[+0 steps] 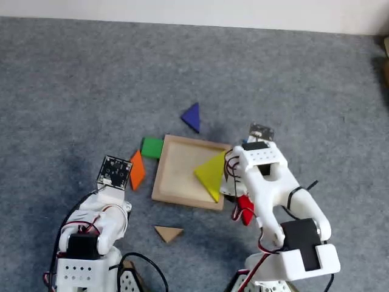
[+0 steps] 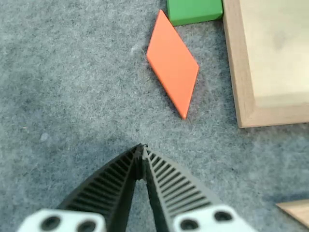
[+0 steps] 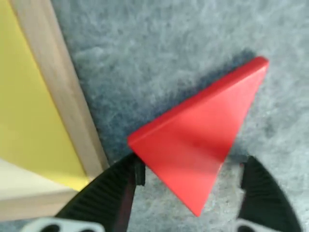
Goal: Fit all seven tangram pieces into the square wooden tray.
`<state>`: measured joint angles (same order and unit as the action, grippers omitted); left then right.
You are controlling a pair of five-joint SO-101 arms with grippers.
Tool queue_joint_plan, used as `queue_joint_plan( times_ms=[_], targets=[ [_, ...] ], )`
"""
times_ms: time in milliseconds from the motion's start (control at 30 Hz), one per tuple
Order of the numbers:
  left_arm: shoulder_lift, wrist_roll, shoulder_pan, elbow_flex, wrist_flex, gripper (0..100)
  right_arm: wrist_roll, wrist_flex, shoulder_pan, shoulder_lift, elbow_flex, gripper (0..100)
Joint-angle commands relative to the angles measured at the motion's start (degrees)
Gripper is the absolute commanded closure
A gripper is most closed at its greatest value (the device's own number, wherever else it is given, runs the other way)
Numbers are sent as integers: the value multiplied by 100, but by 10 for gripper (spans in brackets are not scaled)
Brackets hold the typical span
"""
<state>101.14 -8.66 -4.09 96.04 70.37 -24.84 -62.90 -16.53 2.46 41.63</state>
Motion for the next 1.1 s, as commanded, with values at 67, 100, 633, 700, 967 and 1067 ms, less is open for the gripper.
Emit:
queue_joint_plan(
  times_ms=[67,100,633,700,967,1067],
  targets=[
    [303,-44,-75,119,35,994,-299,-57,127,48,-426,651],
    [303,-44,-75,119,35,994,-387,-57,127,40,-497,651],
    [303,-44,-75,119,35,994,-1538,629,136,31,-585,652],
    [303,-44,-75,119,35,994,-1618,593,136,31,-505,652],
    [303,-44,-75,119,35,994,-1618,629,154,31,-40,670],
    [303,-44,-75,119,35,994,-1600,637,163,31,-40,745]
  ],
)
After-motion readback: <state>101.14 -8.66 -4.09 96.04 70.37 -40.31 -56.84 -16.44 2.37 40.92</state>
